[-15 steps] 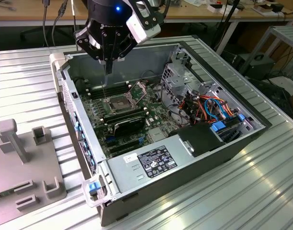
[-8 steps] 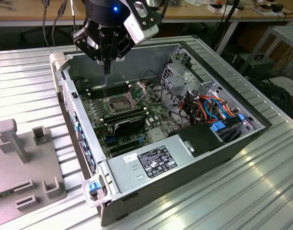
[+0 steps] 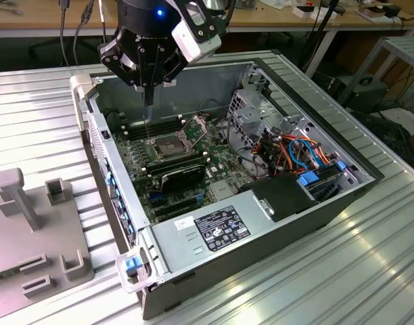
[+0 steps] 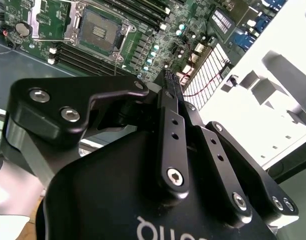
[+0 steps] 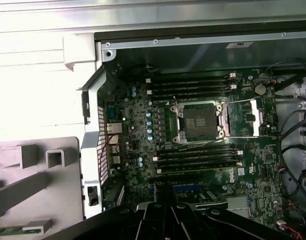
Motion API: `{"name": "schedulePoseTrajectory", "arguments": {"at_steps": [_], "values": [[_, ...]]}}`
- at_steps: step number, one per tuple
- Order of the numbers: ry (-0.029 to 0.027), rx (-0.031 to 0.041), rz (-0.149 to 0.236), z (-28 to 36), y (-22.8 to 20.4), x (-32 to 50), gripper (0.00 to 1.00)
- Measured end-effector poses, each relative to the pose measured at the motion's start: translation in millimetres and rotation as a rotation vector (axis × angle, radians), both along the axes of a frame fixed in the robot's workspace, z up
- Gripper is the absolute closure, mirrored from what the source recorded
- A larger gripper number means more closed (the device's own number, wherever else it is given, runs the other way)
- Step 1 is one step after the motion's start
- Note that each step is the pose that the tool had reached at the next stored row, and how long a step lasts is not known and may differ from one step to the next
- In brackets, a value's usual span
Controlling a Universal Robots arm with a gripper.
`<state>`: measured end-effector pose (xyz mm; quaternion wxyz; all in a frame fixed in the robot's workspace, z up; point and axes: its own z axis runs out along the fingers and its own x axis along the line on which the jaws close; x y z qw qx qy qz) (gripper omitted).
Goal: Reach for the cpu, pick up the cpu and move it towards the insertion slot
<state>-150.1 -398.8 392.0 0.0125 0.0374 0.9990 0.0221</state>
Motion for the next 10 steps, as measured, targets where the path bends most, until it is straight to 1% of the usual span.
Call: {"name": "schedulePoseTrajectory", "arguments": {"at_steps": [10], "values": [[0.0000,0.0000,0.000,-0.3,0.0,-5.0,0.89]]}}
